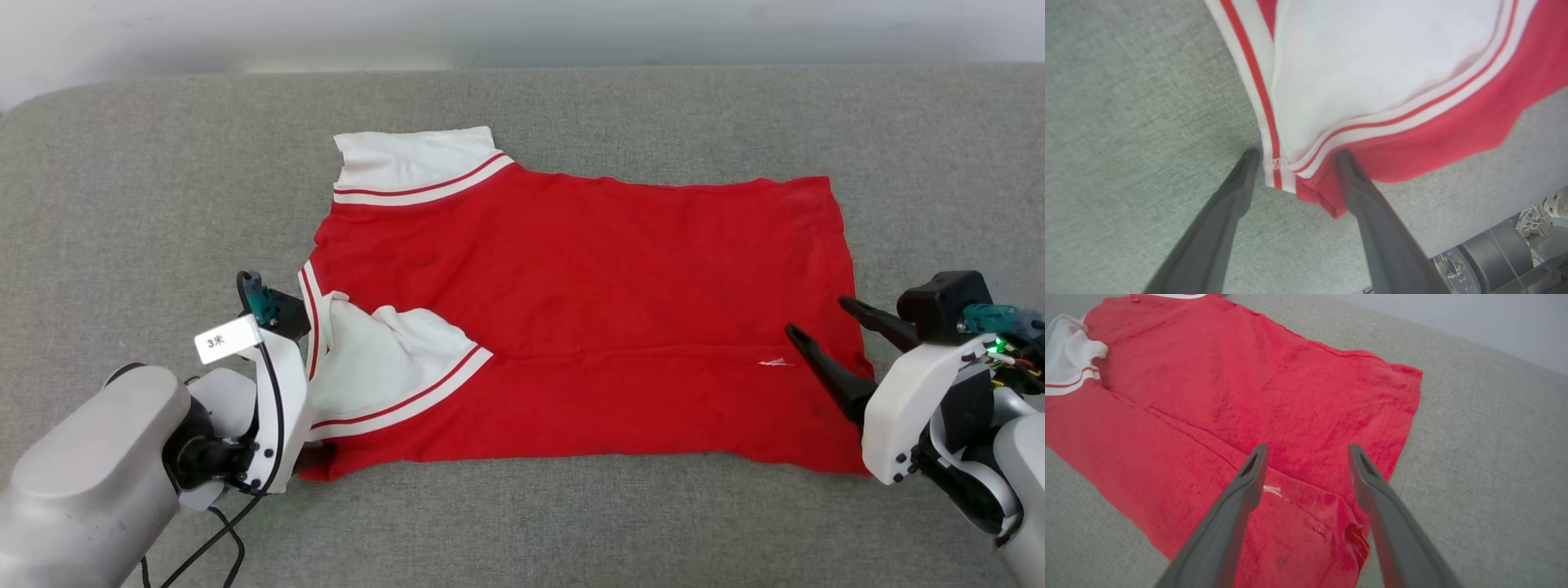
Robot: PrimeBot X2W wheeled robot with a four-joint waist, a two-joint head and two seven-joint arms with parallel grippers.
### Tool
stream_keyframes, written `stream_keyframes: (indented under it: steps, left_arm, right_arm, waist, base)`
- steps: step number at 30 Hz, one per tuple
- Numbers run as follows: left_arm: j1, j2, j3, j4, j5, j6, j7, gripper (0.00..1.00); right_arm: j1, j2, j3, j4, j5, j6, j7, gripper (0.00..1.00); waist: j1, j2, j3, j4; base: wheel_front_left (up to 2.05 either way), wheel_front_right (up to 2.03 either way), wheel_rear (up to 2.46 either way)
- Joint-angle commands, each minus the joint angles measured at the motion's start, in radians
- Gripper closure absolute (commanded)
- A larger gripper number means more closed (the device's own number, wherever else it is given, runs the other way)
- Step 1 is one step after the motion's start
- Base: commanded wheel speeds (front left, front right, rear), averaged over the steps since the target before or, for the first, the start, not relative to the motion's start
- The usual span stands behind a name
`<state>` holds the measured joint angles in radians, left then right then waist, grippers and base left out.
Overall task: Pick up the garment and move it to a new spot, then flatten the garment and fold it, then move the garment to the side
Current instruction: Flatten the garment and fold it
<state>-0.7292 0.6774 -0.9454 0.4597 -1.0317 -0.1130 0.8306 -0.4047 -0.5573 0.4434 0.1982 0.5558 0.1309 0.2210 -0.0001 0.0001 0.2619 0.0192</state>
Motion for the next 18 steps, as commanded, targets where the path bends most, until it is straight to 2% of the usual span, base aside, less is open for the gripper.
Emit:
stream_keyframes:
  steps: [1, 6, 10, 18]
  left_arm:
    - [0.054, -0.038, -0.045, 0.032, 0.010, -0.004, -0.017, 1.00]
    - [0.034, -0.026, -0.061, 0.013, 0.018, -0.013, -0.037, 1.00]
    - [0.010, -0.005, -0.063, -0.028, 0.014, -0.017, -0.065, 1.00]
    - [0.001, 0.036, -0.075, -0.114, -0.005, -0.017, -0.096, 1.00]
  right_arm:
    - [-0.017, 0.003, -0.004, -0.001, 0.012, 0.000, 0.004, 0.00]
    - [-0.040, -0.034, -0.007, -0.017, 0.021, 0.000, 0.028, 0.00]
    - [-0.079, -0.091, 0.001, -0.045, 0.043, 0.000, 0.111, 0.00]
    - [-0.159, -0.239, 0.080, -0.129, 0.179, 0.000, 0.537, 0.00]
  waist:
    - [0.0001, -0.0001, -0.007, 0.001]
    - [0.0001, -0.0001, -0.033, 0.009]
    - [0.0001, -0.0001, -0.063, 0.021]
    - [0.0001, -0.0001, -0.088, 0.031]
  base:
    - [0.00, 0.00, 0.00]
    - [0.00, 0.00, 0.00]
    - [0.00, 0.00, 0.00]
    - [0.00, 0.00, 0.00]
